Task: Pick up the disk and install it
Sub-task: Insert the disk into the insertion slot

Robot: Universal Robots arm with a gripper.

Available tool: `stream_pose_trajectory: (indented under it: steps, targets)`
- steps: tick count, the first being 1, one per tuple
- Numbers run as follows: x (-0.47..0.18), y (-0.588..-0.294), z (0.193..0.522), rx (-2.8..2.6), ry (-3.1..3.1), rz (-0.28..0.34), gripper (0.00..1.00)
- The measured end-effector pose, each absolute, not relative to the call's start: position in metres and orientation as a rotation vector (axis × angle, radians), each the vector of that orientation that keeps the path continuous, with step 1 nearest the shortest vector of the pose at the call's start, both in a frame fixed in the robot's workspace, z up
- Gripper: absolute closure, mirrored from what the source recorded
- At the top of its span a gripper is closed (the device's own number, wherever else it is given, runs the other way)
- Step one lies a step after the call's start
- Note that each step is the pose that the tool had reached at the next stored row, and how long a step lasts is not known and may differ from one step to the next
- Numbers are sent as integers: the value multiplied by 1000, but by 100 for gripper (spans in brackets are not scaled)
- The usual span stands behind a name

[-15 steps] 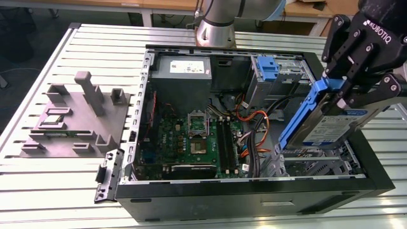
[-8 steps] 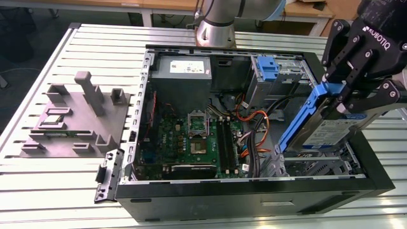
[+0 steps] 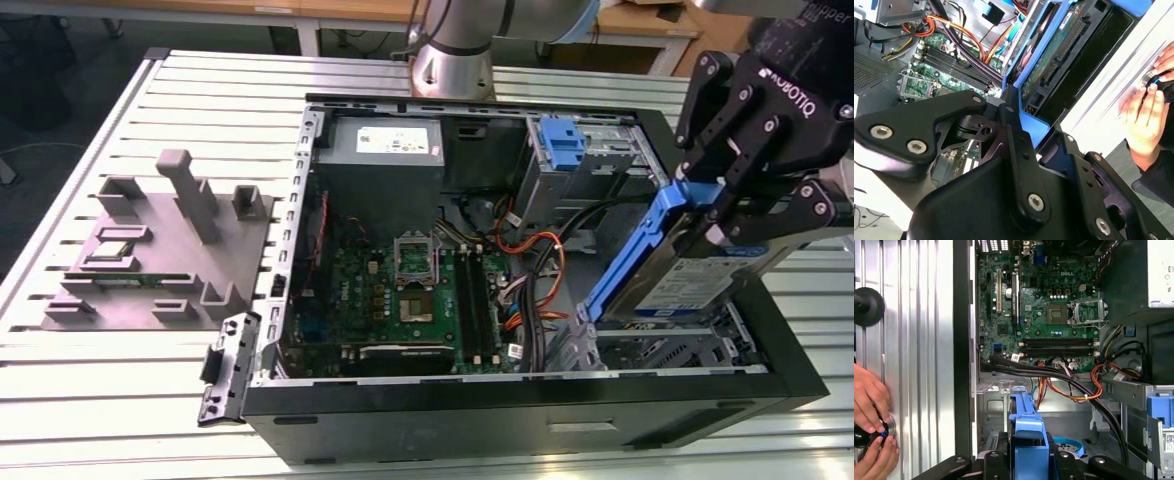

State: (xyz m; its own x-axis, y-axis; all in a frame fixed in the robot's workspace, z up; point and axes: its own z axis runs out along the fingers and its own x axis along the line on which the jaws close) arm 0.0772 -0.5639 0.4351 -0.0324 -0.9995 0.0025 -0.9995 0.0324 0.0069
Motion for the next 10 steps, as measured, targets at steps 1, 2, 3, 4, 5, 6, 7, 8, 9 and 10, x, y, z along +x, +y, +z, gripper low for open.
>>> stream_pose_trajectory:
  steps: [1,2,3,4,5,6,7,8,9,10]
  targets:
    - [77,-564,435,2179,-2254,-5,64]
    - [77,-564,434,2177,-2256,-5,64]
    - [77,-564,434,2174,-2259,-5,64]
    - [78,-564,434,2173,-2259,-5,64]
    - [78,-564,433,2173,-2259,-5,64]
    - [78,-564,433,2173,-2259,-5,64]
    - [78,-564,432,2173,-2259,-5,64]
    - [78,-564,432,2173,-2259,-5,64]
    - [78,-564,431,2173,-2259,-5,64]
    - [78,-564,430,2173,-2259,-5,64]
